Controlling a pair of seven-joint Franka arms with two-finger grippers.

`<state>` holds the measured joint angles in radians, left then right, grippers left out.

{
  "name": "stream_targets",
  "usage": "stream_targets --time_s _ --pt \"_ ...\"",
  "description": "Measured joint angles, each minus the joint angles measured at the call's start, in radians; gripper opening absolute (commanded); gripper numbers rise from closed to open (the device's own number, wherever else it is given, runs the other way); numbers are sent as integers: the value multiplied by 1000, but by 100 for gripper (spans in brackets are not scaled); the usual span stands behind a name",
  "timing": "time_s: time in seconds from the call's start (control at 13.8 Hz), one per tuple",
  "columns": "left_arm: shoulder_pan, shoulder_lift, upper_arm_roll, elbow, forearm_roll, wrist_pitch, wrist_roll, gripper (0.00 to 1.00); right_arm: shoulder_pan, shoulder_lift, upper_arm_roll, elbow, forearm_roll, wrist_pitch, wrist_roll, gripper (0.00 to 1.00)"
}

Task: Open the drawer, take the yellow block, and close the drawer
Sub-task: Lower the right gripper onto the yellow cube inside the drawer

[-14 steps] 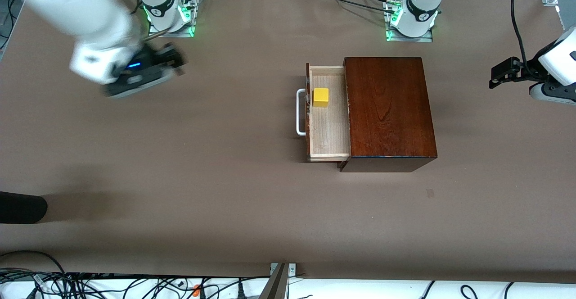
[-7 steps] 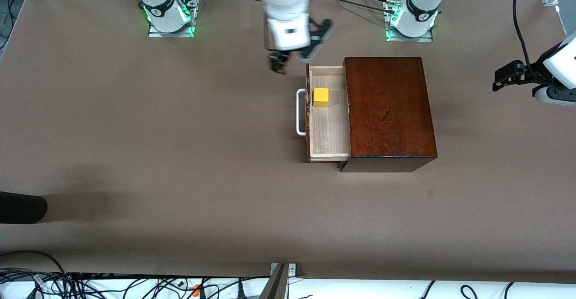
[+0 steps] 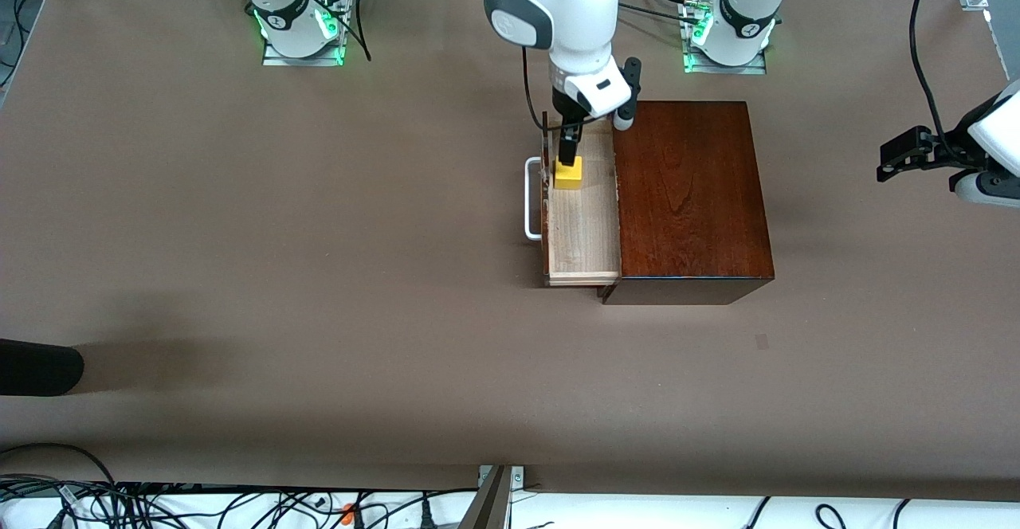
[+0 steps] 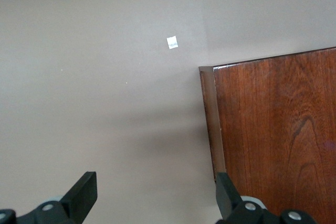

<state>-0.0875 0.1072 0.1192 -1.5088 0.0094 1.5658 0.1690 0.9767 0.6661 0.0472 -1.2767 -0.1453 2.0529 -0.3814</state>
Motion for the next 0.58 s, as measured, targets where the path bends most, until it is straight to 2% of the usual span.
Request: stream_targets --time_s 0.58 --pt "0 5 -1 9 0 0 0 100 -13 55 -11 12 0 19 -66 100"
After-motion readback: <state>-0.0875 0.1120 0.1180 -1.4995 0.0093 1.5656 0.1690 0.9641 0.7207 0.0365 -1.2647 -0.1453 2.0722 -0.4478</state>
